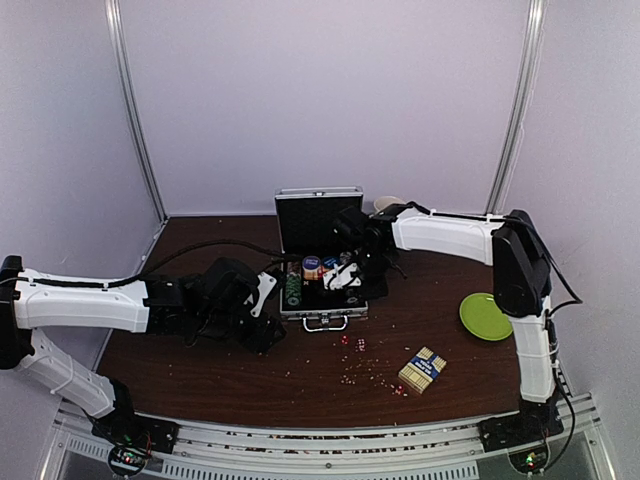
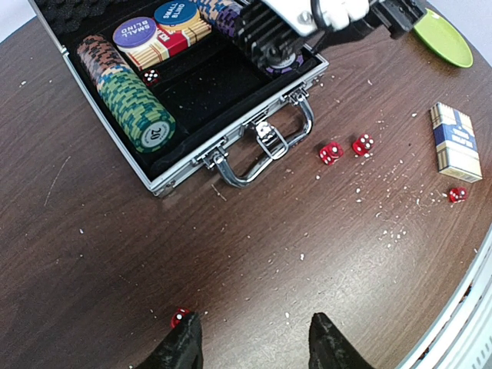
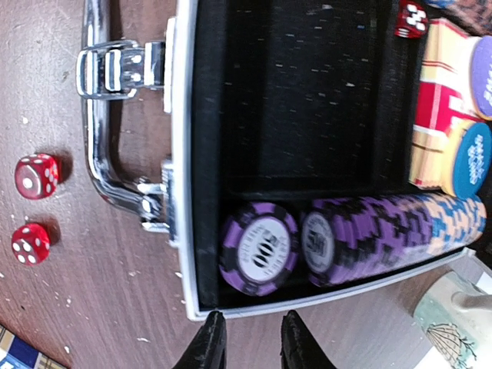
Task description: Pack up texas hold em set
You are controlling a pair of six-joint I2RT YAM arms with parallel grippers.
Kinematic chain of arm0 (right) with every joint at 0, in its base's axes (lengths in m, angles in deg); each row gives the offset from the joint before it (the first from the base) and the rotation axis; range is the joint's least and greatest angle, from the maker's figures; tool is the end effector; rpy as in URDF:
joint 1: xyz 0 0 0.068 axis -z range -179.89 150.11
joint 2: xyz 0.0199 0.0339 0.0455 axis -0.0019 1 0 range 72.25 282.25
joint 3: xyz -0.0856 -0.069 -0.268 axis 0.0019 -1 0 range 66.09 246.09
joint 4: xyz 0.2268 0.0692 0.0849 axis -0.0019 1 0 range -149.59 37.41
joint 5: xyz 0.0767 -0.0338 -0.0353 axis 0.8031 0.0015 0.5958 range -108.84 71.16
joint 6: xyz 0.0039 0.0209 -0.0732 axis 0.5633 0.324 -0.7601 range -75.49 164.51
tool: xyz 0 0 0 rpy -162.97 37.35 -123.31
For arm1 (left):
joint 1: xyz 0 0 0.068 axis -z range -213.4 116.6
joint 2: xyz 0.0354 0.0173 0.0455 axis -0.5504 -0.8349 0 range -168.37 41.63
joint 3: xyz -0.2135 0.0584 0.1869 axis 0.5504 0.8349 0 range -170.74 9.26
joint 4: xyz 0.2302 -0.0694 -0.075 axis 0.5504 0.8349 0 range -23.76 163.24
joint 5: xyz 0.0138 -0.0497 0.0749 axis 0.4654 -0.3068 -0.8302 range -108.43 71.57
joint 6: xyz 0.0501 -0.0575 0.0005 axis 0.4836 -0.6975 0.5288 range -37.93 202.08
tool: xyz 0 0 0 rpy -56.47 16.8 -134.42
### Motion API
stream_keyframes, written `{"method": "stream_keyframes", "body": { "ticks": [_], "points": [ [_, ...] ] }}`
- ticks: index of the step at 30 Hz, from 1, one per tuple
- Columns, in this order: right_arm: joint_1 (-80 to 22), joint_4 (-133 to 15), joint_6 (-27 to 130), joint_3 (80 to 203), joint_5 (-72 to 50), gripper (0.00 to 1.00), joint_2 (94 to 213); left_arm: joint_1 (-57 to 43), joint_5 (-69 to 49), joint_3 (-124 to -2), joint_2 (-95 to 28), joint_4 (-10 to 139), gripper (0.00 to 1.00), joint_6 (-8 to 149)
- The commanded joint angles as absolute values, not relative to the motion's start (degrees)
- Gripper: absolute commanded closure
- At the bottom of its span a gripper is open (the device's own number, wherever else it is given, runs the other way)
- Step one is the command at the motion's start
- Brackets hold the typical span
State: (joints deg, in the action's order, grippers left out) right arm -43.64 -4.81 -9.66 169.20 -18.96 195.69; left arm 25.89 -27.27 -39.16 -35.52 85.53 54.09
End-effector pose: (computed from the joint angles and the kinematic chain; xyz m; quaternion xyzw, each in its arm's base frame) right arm 0.3264 0.3121 0.1891 -0.7478 0.6511 -0.0128 0.1290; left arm 0.1538 -0.2393 0.2251 0.2245 0.9038 -0.1944 0.3082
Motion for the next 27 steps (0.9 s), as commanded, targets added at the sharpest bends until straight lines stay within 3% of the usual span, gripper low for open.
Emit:
{"method": "stream_keyframes", "body": {
  "ticks": [1,27],
  "points": [
    [-42.87,-3.13,-10.33,172.13,-18.51,0.75,195.63,25.84,-27.79,-39.52,-35.36,83.38,0.51,54.03],
    [-44.72,-6.22,-9.31,172.27,-19.94,0.74,199.98,25.84,-28.09,-39.34,-35.10,83.91,0.51,54.00]
  ]
}}
